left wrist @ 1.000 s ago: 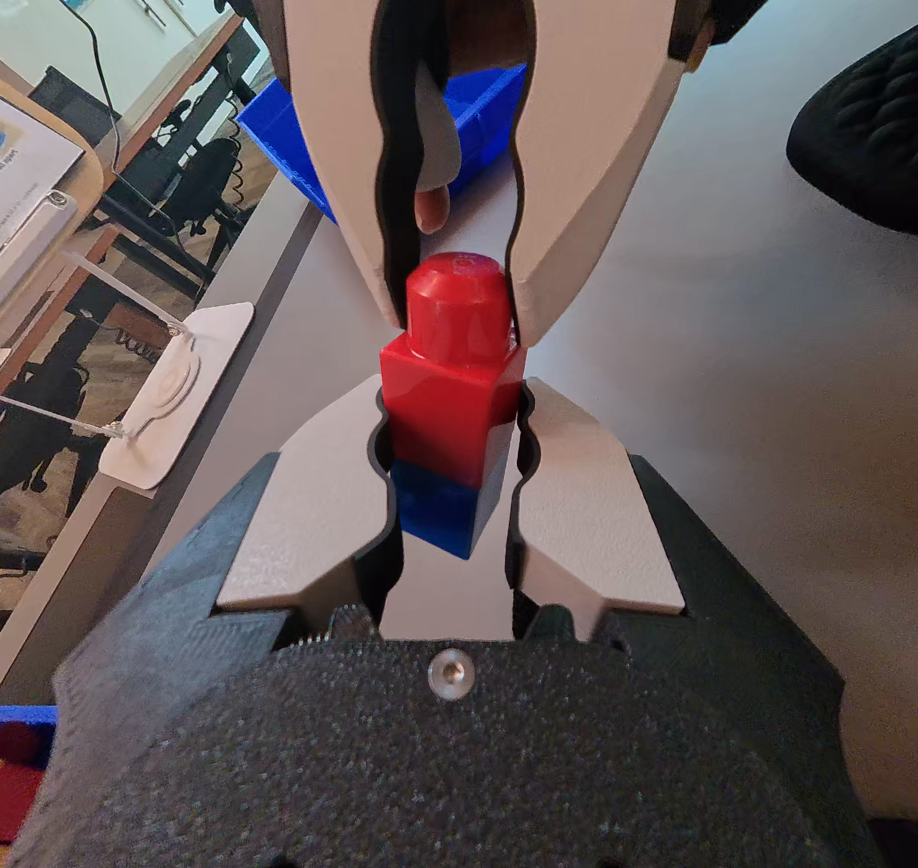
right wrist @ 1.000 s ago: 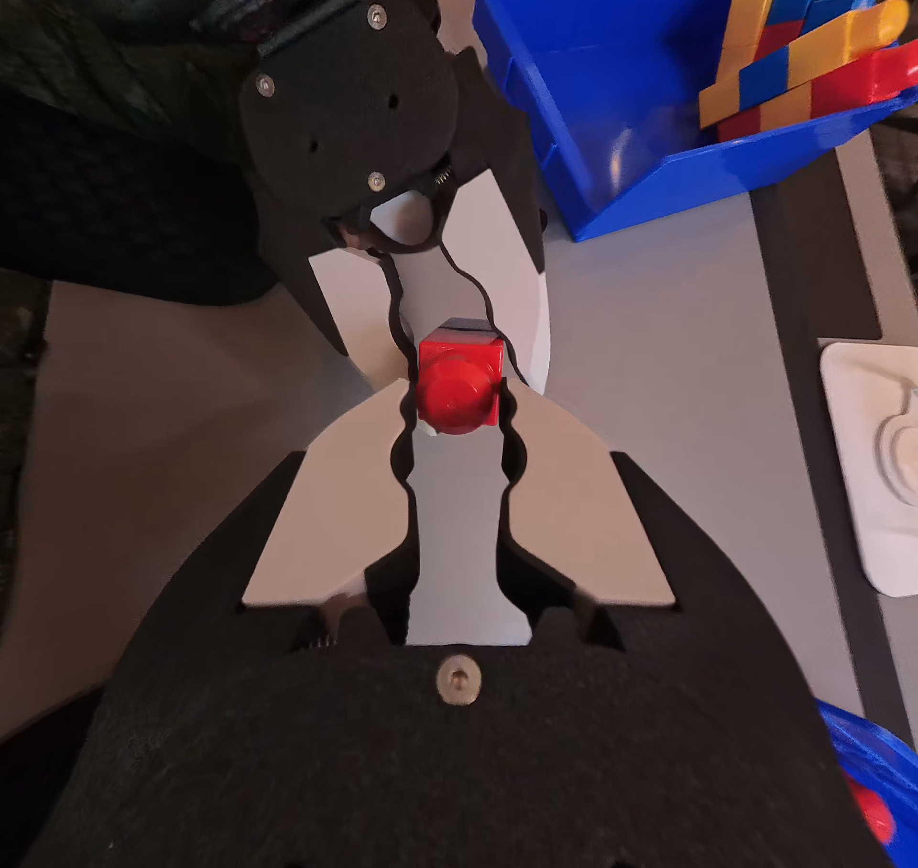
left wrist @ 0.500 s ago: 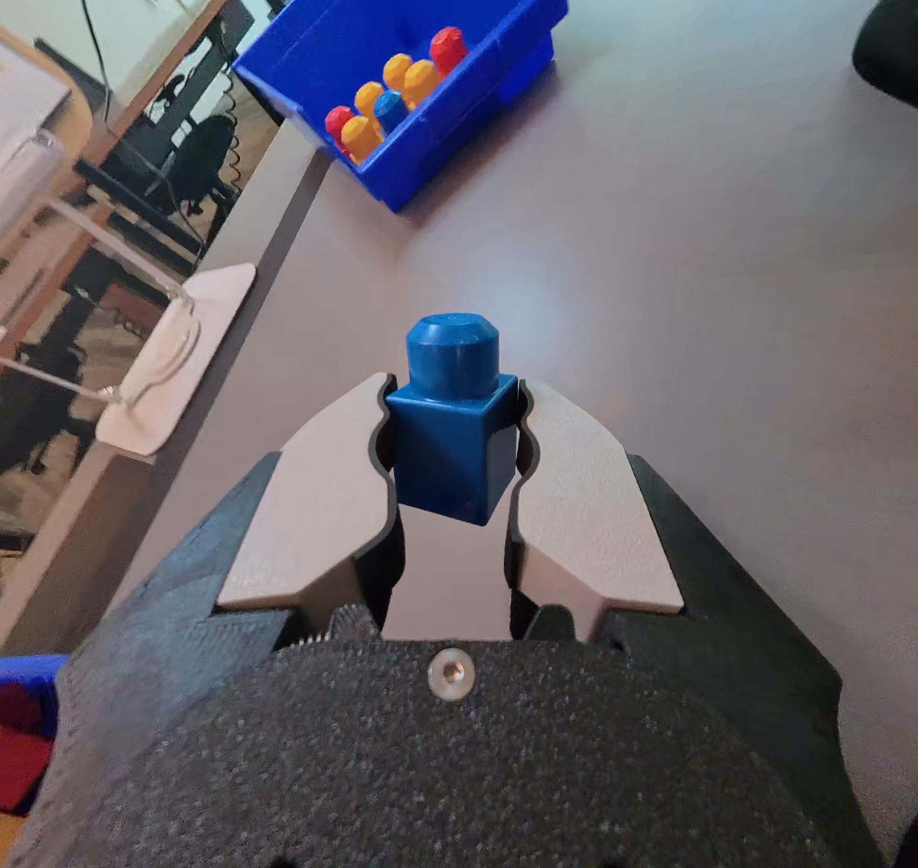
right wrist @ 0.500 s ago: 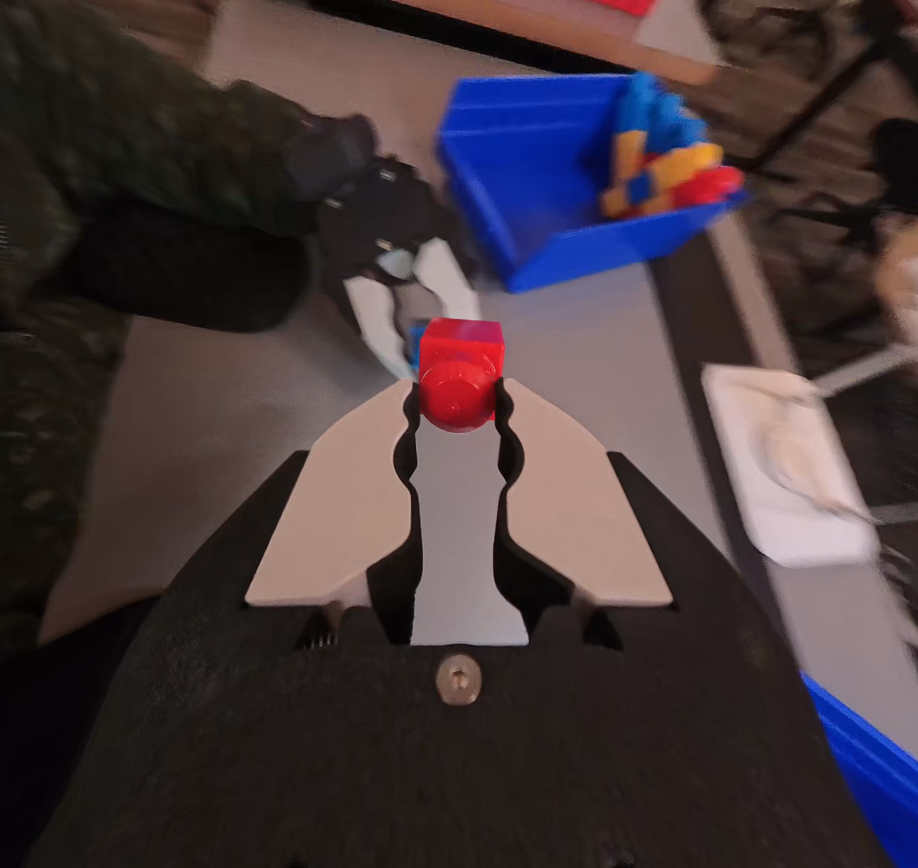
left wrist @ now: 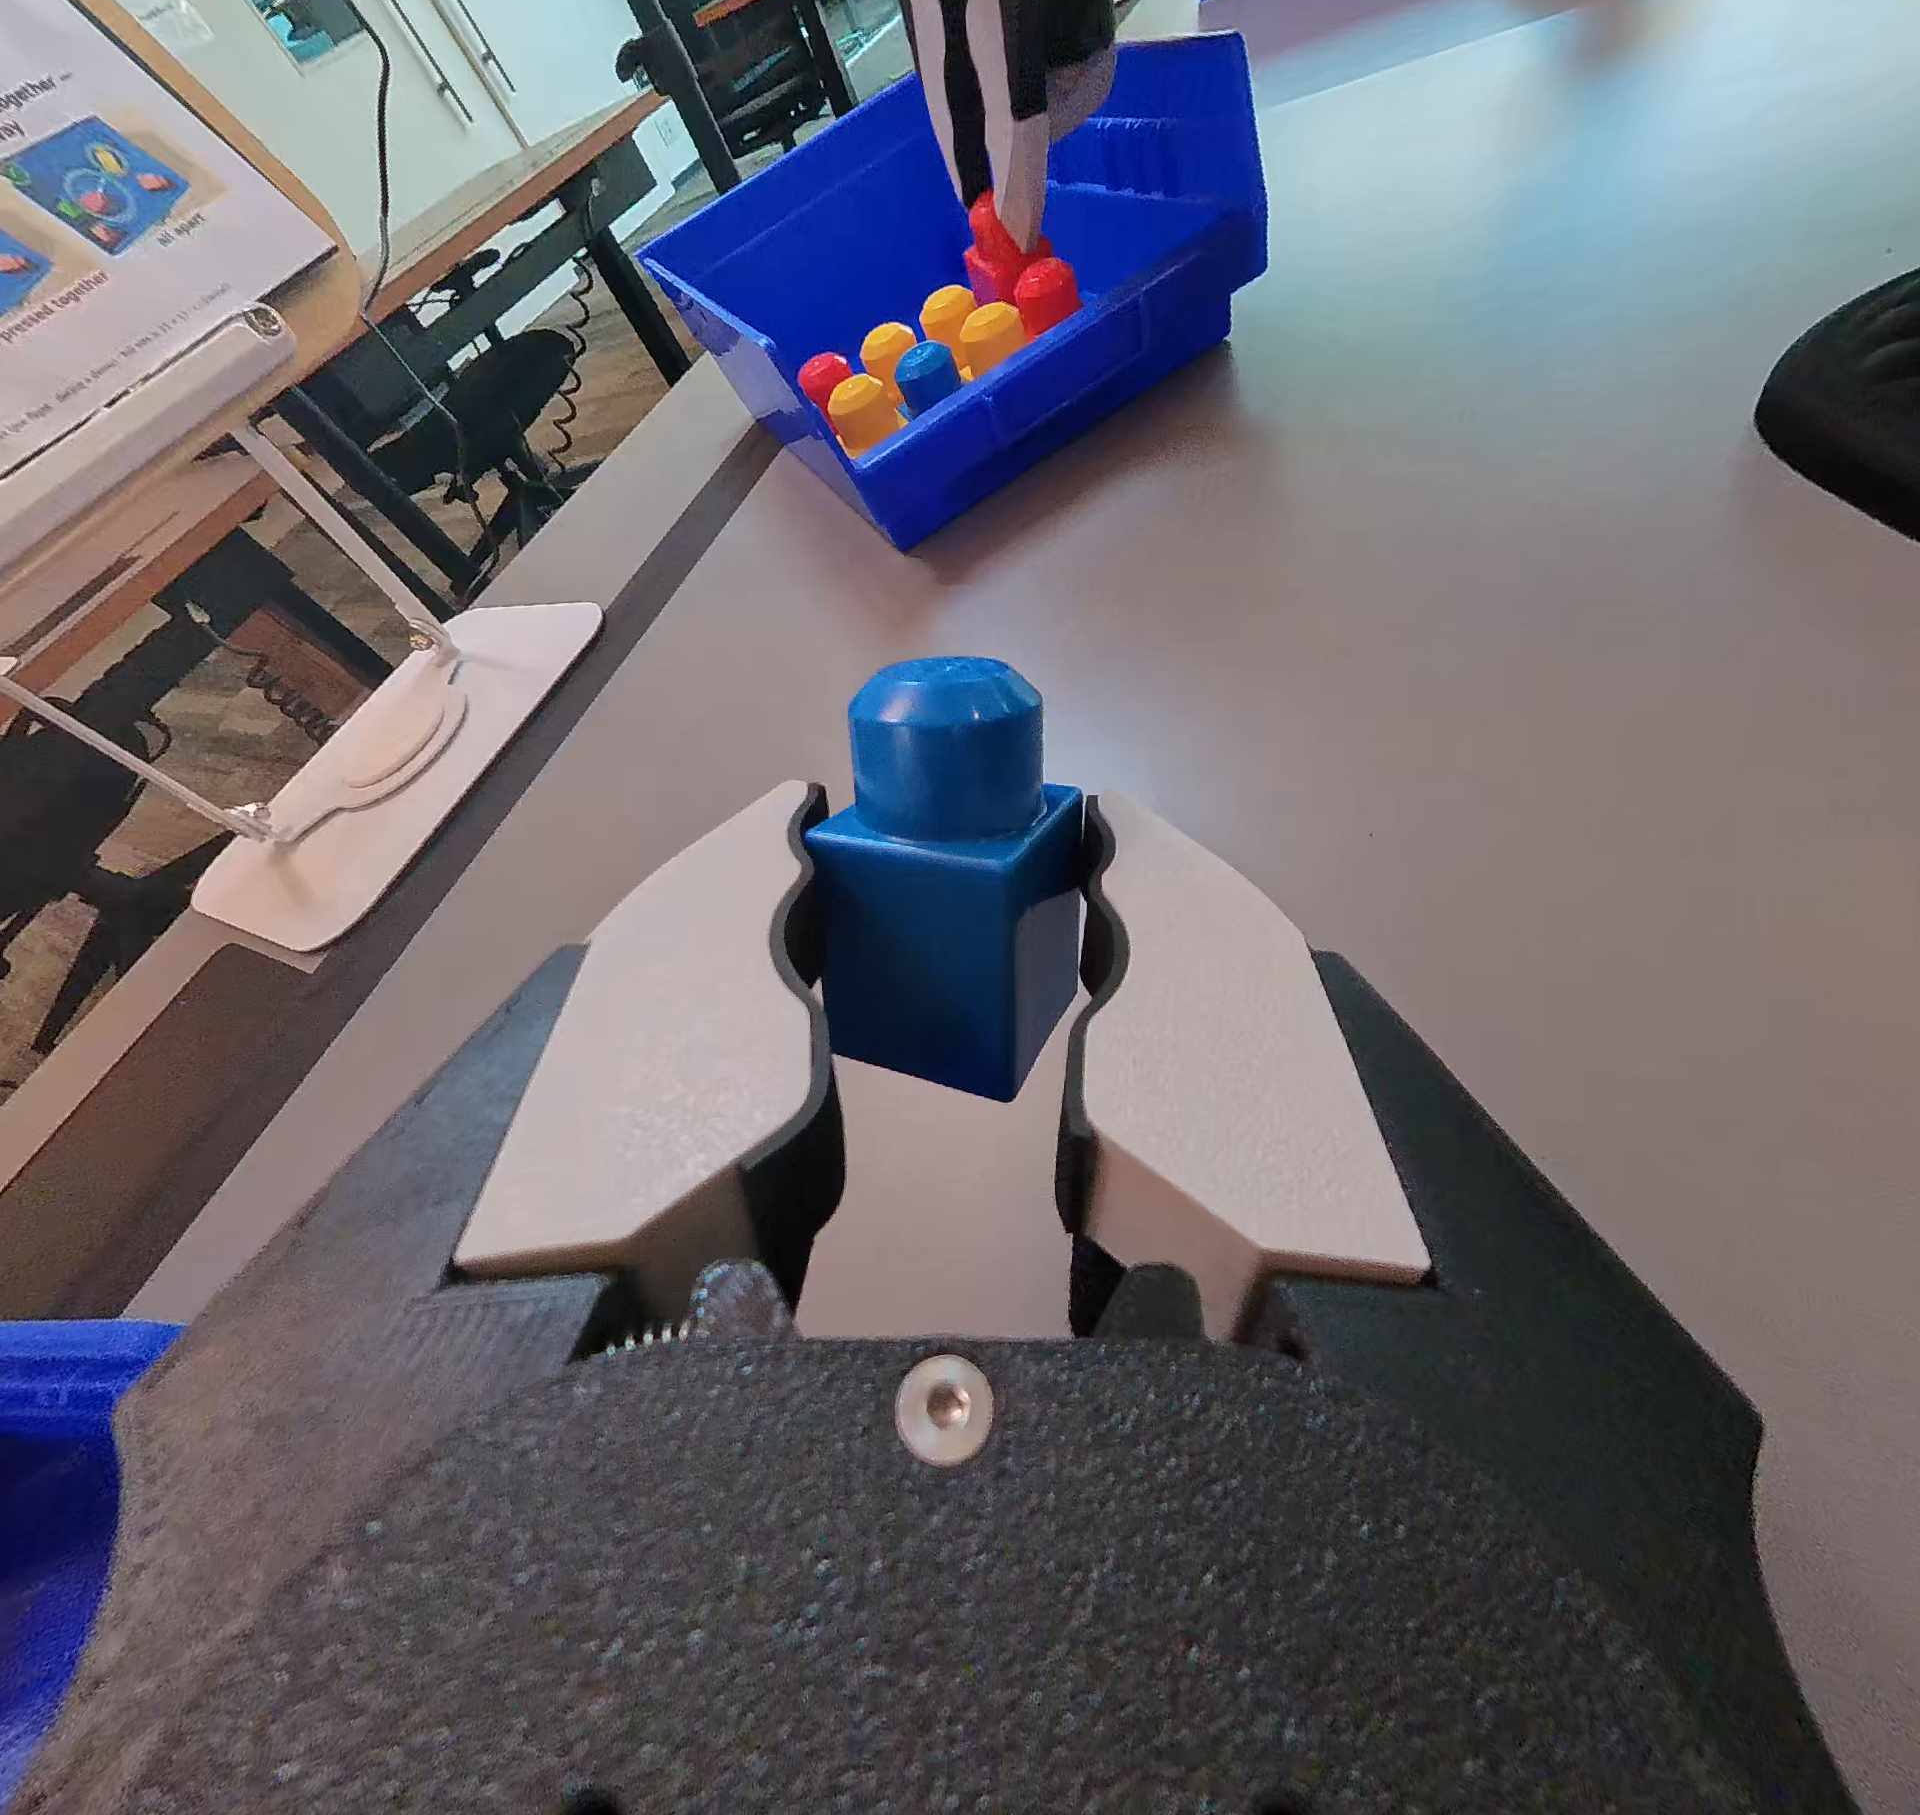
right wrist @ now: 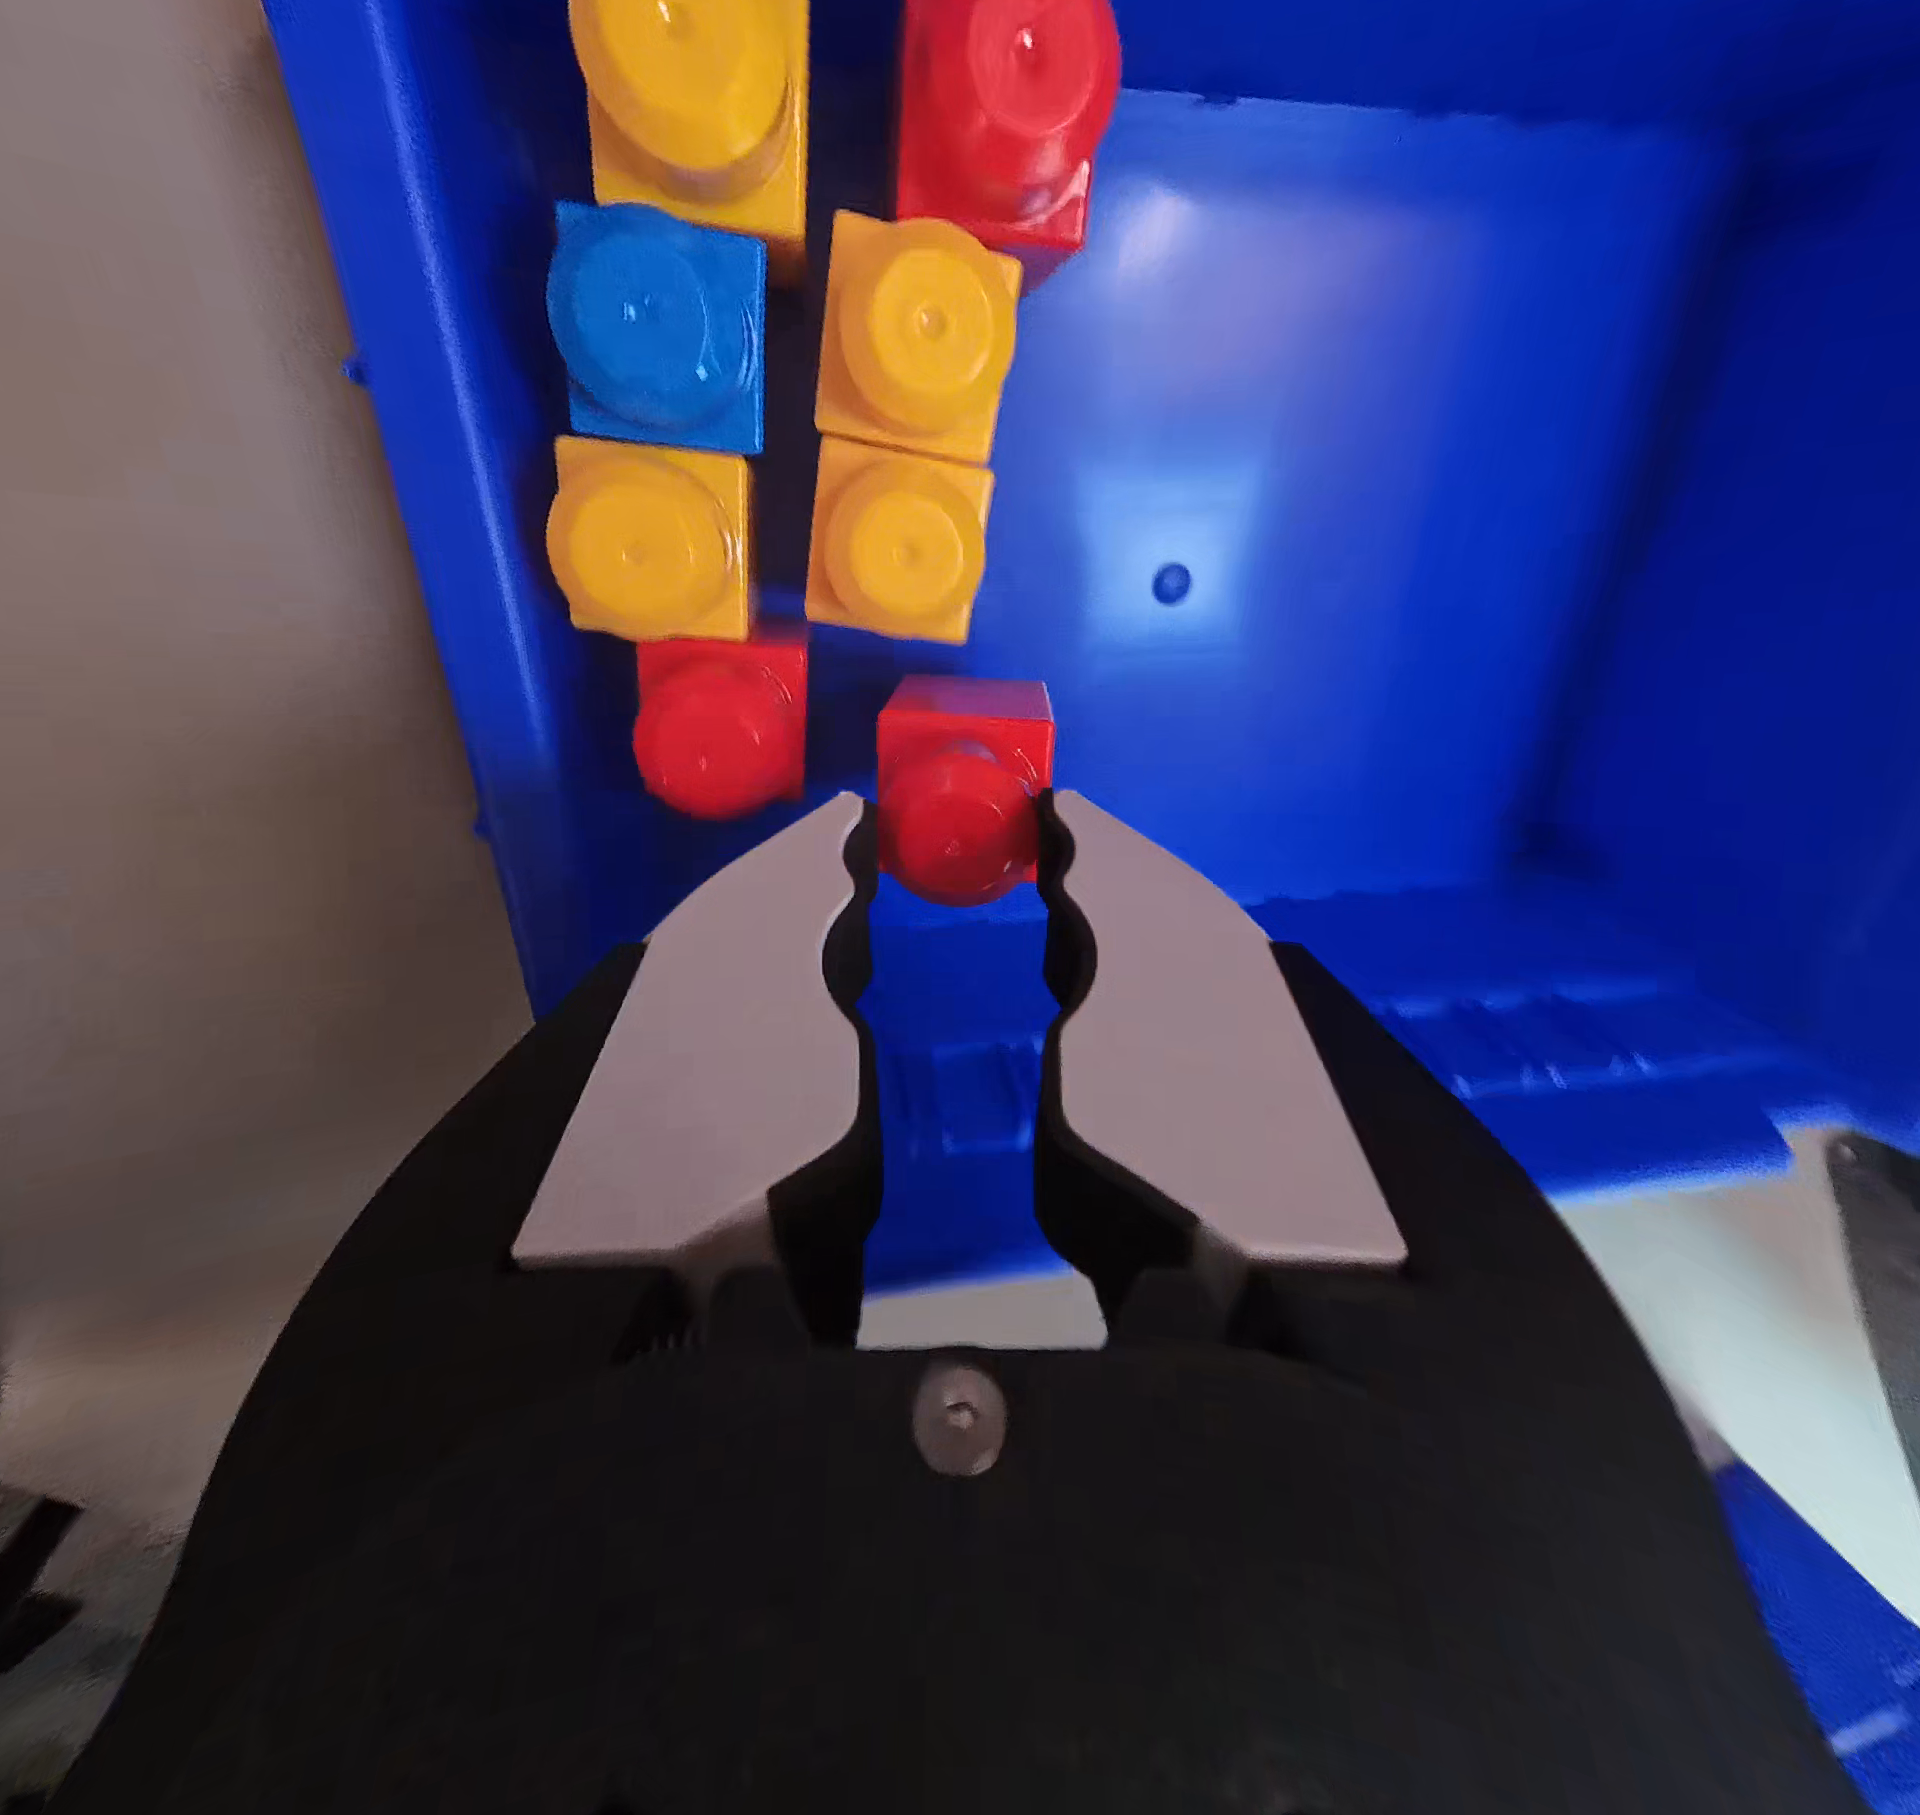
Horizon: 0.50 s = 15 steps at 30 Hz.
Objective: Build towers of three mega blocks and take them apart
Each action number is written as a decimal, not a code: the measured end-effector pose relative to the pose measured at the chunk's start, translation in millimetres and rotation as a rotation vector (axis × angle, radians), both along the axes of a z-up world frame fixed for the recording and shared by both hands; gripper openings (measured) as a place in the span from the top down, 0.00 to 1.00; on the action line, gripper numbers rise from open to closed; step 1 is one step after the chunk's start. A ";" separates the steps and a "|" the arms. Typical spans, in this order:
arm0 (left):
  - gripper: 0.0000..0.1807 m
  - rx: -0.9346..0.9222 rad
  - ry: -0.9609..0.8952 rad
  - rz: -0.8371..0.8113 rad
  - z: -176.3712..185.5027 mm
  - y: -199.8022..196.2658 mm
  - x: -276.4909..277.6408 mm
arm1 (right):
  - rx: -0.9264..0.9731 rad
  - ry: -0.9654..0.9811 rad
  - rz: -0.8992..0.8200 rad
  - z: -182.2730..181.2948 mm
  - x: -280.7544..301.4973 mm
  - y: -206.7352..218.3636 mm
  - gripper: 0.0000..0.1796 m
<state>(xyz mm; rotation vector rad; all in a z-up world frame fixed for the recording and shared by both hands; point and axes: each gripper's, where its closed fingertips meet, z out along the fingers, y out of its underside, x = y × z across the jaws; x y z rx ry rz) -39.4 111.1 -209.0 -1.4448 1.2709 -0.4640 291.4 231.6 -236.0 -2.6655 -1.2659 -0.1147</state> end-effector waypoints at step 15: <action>0.74 -0.012 -0.015 -0.048 1.8 -11.9 13.5 | 0.240 0.330 0.322 71.2 -134.2 -29.8 0.70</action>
